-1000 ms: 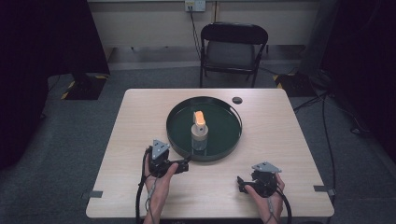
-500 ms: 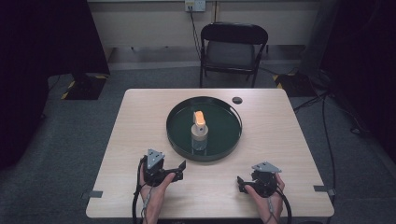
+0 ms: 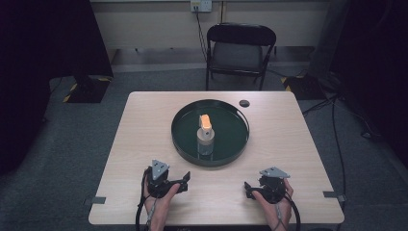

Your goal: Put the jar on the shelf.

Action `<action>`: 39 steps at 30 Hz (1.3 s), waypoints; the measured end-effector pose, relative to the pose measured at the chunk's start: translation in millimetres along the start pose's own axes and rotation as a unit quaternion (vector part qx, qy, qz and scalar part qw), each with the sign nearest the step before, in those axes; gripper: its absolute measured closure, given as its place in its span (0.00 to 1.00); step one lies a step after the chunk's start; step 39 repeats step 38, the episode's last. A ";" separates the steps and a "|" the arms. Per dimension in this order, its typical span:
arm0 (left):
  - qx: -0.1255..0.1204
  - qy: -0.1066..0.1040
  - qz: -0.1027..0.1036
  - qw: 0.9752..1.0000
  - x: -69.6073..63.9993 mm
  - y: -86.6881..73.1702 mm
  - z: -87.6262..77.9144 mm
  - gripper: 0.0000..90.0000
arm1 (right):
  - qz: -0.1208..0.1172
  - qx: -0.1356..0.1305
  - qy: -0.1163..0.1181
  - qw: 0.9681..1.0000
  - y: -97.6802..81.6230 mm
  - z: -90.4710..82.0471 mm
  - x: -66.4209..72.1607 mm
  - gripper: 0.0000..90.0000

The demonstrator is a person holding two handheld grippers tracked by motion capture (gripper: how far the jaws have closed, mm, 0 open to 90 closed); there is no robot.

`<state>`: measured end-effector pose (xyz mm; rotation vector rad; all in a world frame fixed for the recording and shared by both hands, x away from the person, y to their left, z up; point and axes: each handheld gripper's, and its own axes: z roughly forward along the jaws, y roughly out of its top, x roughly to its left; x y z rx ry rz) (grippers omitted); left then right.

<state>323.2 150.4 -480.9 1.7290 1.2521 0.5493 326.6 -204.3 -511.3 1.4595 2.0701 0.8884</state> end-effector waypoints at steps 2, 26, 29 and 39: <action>0.001 0.003 0.001 1.000 0.0 -1.6 -0.2 0.02 | 0.000 0.000 0.000 1.000 0.0 0.0 0.0 0.05; 0.108 0.074 0.015 0.991 3.5 -19.4 19.8 0.05 | 0.000 0.000 0.000 1.000 0.0 0.0 0.0 0.05; 0.120 0.087 0.031 0.988 0.3 -19.3 22.0 0.04 | 0.000 0.000 0.000 1.000 0.0 0.0 0.0 0.05; 0.123 0.089 0.025 0.988 1.0 -19.1 23.2 0.00 | 0.000 0.000 0.000 1.000 0.0 0.0 0.0 0.05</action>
